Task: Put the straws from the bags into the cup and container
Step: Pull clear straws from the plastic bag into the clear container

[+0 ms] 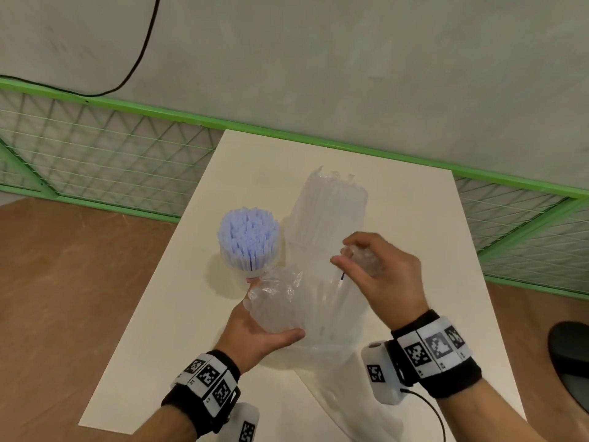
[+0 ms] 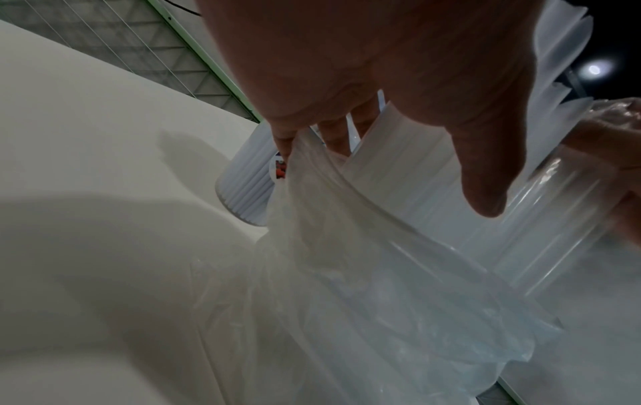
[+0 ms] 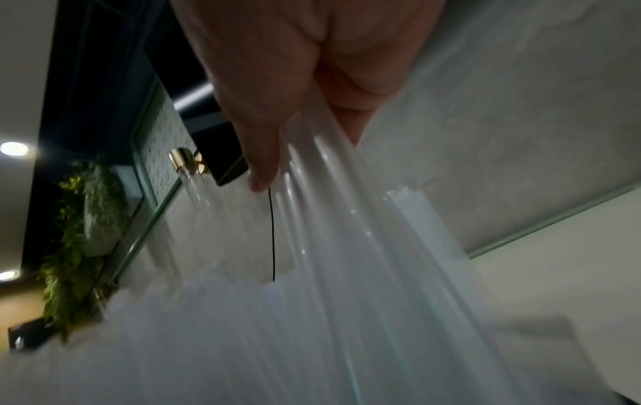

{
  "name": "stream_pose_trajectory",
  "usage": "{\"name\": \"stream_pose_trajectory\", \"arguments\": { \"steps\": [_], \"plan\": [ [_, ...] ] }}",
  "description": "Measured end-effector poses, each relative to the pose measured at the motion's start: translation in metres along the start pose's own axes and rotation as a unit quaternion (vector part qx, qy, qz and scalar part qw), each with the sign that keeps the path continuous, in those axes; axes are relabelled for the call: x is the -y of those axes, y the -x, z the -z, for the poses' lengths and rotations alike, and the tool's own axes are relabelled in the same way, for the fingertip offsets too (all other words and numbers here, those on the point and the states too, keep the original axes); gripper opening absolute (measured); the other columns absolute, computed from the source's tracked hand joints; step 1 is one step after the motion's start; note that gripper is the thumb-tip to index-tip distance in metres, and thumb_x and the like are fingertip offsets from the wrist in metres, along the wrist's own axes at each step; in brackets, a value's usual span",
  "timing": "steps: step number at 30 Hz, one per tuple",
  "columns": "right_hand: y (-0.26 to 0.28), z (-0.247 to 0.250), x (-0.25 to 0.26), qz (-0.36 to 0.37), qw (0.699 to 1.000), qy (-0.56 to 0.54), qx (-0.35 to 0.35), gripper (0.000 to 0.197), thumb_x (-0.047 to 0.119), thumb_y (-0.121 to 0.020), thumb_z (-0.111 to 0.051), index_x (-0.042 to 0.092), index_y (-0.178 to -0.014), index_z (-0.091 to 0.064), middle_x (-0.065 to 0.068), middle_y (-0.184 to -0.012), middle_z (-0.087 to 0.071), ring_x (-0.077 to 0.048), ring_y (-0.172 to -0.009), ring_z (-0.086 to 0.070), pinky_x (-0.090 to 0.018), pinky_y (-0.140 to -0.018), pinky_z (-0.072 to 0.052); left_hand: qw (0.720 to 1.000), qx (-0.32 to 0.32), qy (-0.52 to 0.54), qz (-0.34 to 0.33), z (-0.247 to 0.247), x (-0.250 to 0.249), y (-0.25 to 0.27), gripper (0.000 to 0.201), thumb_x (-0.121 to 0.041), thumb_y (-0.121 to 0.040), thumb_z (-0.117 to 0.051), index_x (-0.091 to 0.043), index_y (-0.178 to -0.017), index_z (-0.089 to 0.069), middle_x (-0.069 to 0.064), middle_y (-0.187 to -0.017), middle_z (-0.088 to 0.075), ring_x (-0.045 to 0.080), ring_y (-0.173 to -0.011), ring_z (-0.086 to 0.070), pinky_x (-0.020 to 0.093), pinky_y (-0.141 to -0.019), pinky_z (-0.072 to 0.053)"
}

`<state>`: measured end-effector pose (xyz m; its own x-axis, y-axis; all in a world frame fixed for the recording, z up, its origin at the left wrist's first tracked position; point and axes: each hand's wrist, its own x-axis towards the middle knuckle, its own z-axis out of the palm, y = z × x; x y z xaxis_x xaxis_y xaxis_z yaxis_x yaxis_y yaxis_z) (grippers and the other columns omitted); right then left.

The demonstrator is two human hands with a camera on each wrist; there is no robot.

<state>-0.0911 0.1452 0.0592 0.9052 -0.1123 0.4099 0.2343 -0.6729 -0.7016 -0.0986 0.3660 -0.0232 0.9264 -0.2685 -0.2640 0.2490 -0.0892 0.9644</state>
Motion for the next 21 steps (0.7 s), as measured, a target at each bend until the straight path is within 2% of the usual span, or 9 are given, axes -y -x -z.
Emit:
{"name": "stream_pose_trajectory", "arguments": {
  "steps": [2,4,6,7,10,14,16,19,21],
  "plan": [
    [-0.008,0.008,0.006,-0.011,0.999,-0.024,-0.023,0.026,0.026,-0.075,-0.084,0.019,-0.096,-0.069,0.013,-0.083,-0.071,-0.003,-0.080,-0.069,-0.021,-0.079,-0.055,1.000,-0.001,0.002,0.001,0.001,0.002,-0.001,0.077,-0.008,-0.058,-0.094,-0.029,-0.122,-0.056,-0.008,-0.113,-0.072,0.009,-0.108,-0.066,0.032,-0.099,-0.050],
    [-0.019,0.018,0.012,-0.007,0.998,-0.046,-0.043,0.027,0.026,-0.073,-0.084,0.021,-0.095,-0.069,0.011,-0.081,-0.072,-0.007,-0.077,-0.070,-0.030,-0.078,-0.057,1.000,-0.002,0.006,0.004,0.001,0.004,-0.002,0.079,-0.011,-0.056,-0.095,-0.030,-0.123,-0.056,-0.007,-0.114,-0.071,0.011,-0.110,-0.066,0.036,-0.101,-0.048],
    [-0.031,0.032,0.021,-0.006,0.994,-0.085,-0.070,0.027,0.025,-0.073,-0.084,0.021,-0.096,-0.069,0.005,-0.081,-0.073,-0.014,-0.074,-0.071,-0.040,-0.076,-0.060,1.000,-0.004,0.010,0.006,0.000,0.004,-0.002,0.080,-0.009,-0.056,-0.095,-0.031,-0.122,-0.056,-0.007,-0.113,-0.072,0.011,-0.110,-0.066,0.035,-0.101,-0.048],
    [-0.038,0.041,0.027,-0.003,0.990,-0.108,-0.087,0.028,0.022,-0.074,-0.084,0.019,-0.096,-0.069,0.001,-0.080,-0.073,-0.018,-0.072,-0.072,-0.042,-0.074,-0.060,1.000,-0.004,0.011,0.006,-0.001,0.003,-0.002,0.079,-0.007,-0.057,-0.094,-0.030,-0.122,-0.056,-0.008,-0.112,-0.072,0.010,-0.109,-0.066,0.035,-0.101,-0.049],
    [-0.063,0.072,0.048,0.041,0.976,-0.163,-0.140,0.029,0.014,-0.076,-0.084,0.010,-0.098,-0.065,-0.006,-0.077,-0.074,-0.024,-0.069,-0.073,-0.037,-0.067,-0.059,1.000,-0.003,0.009,0.003,-0.001,0.002,-0.002,0.078,-0.004,-0.058,-0.093,-0.029,-0.121,-0.056,-0.007,-0.111,-0.073,0.011,-0.107,-0.067,0.034,-0.100,-0.050],
    [-0.098,0.098,0.069,0.093,0.956,-0.202,-0.194,0.029,0.022,-0.080,-0.082,0.019,-0.096,-0.058,0.006,-0.074,-0.072,-0.026,-0.069,-0.073,-0.034,-0.066,-0.055,1.000,-0.007,0.003,0.002,-0.001,0.002,-0.003,0.077,-0.007,-0.057,-0.094,-0.032,-0.119,-0.057,-0.008,-0.110,-0.073,0.010,-0.106,-0.067,0.034,-0.099,-0.050],
    [-0.117,0.096,0.069,0.102,0.949,-0.215,-0.207,0.031,0.020,-0.080,-0.082,0.014,-0.096,-0.056,0.006,-0.072,-0.070,-0.027,-0.067,-0.073,-0.035,-0.065,-0.056,1.000,-0.006,0.003,0.000,-0.001,0.003,-0.003,0.076,-0.008,-0.057,-0.095,-0.032,-0.119,-0.057,-0.008,-0.109,-0.073,0.010,-0.106,-0.067,0.034,-0.098,-0.050],
    [-0.144,0.067,0.046,0.075,0.958,-0.206,-0.185,0.030,0.011,-0.077,-0.082,0.008,-0.093,-0.057,0.002,-0.069,-0.069,-0.027,-0.063,-0.071,-0.038,-0.061,-0.057,1.000,-0.009,0.007,0.000,-0.001,0.003,-0.003,0.076,-0.010,-0.057,-0.095,-0.031,-0.120,-0.057,-0.007,-0.110,-0.073,0.011,-0.107,-0.067,0.035,-0.099,-0.050],
    [-0.154,0.036,0.024,0.041,0.975,-0.179,-0.125,0.028,0.016,-0.074,-0.084,0.018,-0.090,-0.061,-0.004,-0.077,-0.067,-0.033,-0.069,-0.071,-0.047,-0.065,-0.058,1.000,-0.006,0.007,-0.004,-0.001,0.003,-0.004,0.076,-0.010,-0.057,-0.095,-0.031,-0.120,-0.057,-0.007,-0.111,-0.072,0.011,-0.108,-0.067,0.034,-0.098,-0.050]
  ]
}}
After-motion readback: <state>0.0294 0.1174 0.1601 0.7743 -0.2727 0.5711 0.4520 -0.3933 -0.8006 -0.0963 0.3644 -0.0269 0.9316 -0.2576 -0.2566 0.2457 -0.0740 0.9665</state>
